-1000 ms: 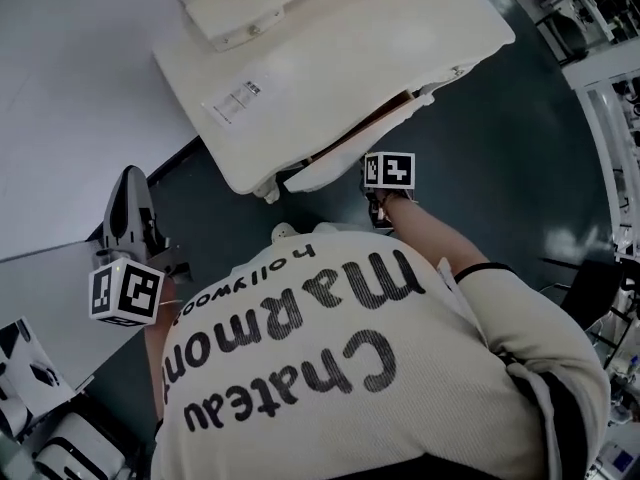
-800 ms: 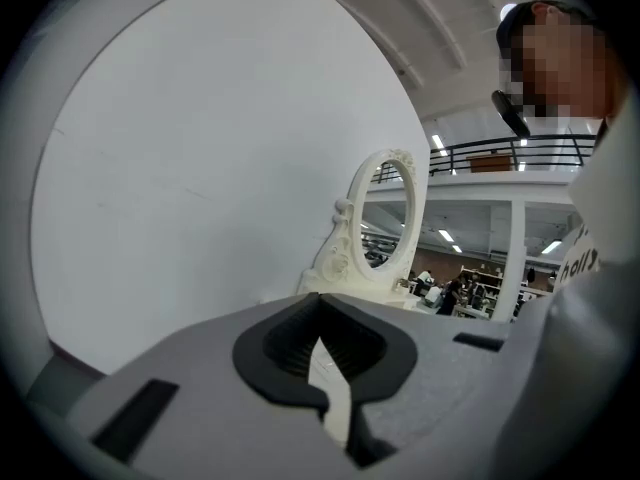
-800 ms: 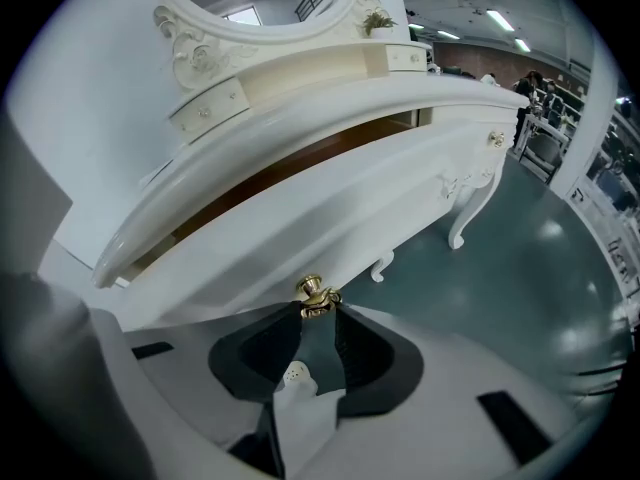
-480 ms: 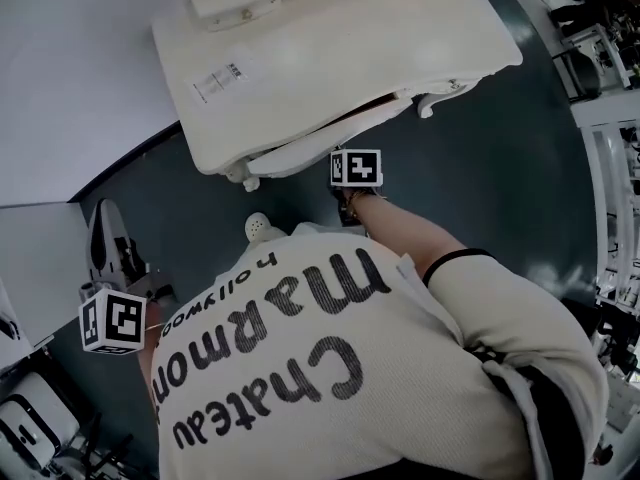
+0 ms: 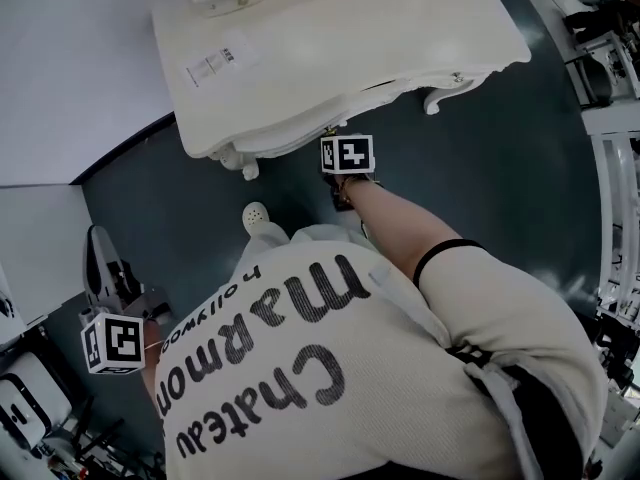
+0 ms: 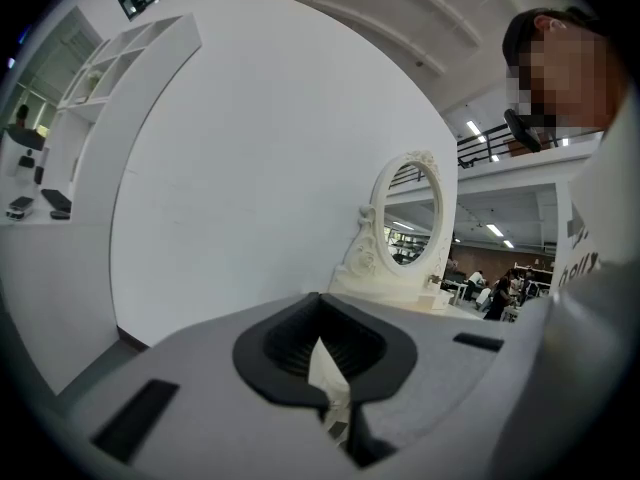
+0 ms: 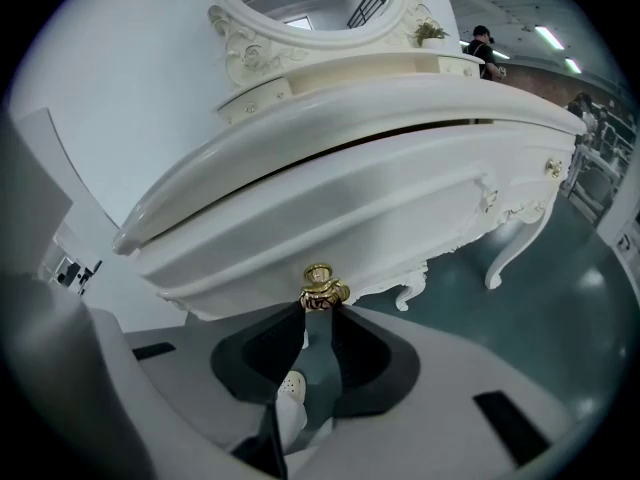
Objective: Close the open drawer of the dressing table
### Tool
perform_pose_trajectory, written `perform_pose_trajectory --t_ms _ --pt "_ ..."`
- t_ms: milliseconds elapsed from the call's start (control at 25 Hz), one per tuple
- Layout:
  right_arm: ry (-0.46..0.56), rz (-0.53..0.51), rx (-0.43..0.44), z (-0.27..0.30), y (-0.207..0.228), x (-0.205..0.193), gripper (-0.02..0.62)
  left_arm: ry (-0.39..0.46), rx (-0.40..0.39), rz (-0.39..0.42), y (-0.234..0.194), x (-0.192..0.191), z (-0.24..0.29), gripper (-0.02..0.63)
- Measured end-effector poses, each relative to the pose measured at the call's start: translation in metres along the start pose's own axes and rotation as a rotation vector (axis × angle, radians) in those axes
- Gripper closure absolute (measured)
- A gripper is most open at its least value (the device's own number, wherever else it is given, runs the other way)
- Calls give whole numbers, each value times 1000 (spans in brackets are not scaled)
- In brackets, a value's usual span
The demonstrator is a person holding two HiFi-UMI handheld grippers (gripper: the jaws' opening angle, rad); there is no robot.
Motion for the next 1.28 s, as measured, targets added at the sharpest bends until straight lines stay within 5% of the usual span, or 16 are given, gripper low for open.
perform_pose_trajectory --t_ms 1280 --pt "34 -142 -52 11 -4 17 515 113 280 -26 -25 -6 -127 599"
Point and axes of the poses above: the fingertips, and each gripper's own axes: z forward along the fingers, y to its right, x out of its top, the point moved 3 cm from there along -z, backward along the fingers, and after that the axes turned 14 degrees about -x, right-handed, at the moved point
